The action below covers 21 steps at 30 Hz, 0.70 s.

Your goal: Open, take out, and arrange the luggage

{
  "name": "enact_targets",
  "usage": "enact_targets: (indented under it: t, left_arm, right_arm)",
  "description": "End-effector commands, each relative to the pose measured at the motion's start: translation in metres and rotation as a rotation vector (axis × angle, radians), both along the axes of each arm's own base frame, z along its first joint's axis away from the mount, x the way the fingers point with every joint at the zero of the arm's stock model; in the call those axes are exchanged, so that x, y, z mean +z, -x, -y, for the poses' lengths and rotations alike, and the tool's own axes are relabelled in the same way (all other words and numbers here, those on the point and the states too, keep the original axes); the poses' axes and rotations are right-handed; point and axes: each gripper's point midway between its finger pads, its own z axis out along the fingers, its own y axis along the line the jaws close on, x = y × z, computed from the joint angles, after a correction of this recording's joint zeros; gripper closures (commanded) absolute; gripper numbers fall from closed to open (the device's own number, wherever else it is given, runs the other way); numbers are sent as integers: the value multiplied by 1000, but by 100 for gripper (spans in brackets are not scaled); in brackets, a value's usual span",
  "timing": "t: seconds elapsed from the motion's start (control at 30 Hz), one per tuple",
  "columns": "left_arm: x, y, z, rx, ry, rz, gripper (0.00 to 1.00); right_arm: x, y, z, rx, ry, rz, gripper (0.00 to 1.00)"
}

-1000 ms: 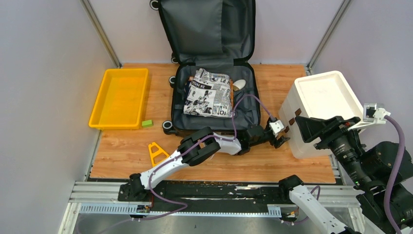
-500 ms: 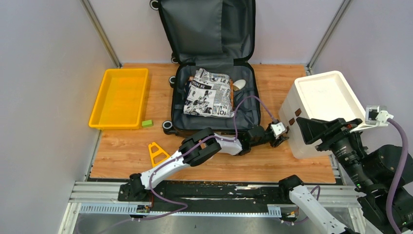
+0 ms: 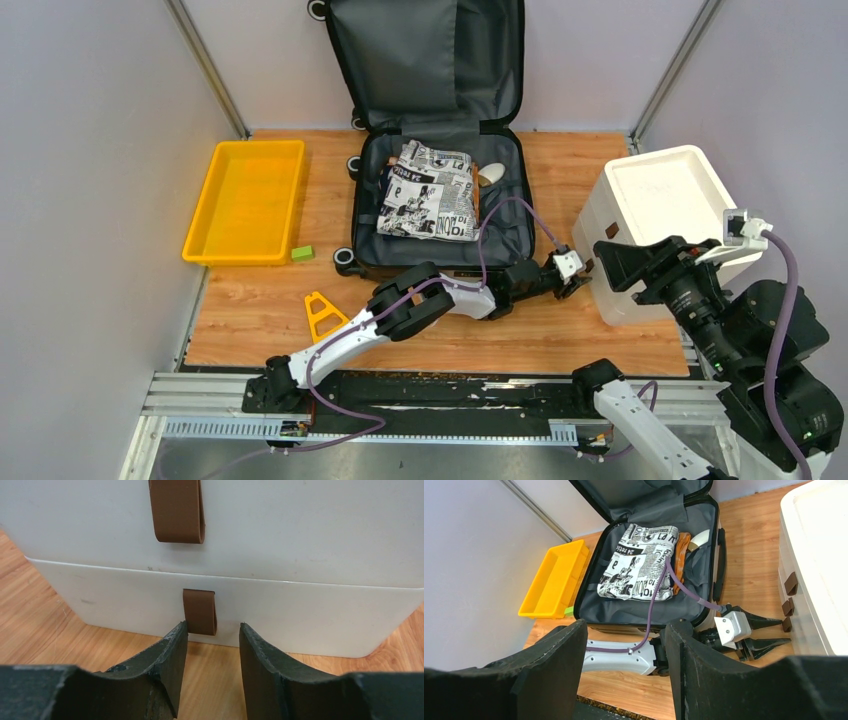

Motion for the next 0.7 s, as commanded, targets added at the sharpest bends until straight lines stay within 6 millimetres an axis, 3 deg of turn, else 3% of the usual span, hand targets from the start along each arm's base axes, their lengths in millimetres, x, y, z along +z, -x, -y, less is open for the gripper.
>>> enact_targets:
  t: [0.0,0.1,0.33,0.5,0.53,0.57,0.6,0.67]
  left_arm:
    - [45,-31,-8,60,83,76,51]
    - [48,-31,-8,54,82,81,61]
    - [52,-28,-8,33,74,85,99]
    - [64,-22,-23,50,108,75,100]
    - [79,-24,-27,79,139,84,100]
    - [72,-24,-32,94,124,81,100]
    - [82,-24,-35,116,139,88,100]
    - [80,-21,-41,128,121,95,100]
  right_arm:
    - [13,-2,-5,17,-39,35,41]
    - [11,-3,-5,11,-40,31,41]
    - [3,-7,-10,28,-45,2,41]
    - [-3,-10,-10,18,-54,-7,41]
    - [-6,-11,-10,16,-57,-12,41]
    - [-8,-12,-11,15,-60,-15,41]
    - [-10,-12,-12,17,-64,-23,41]
    - [-14,-13,-14,22,-72,-36,41]
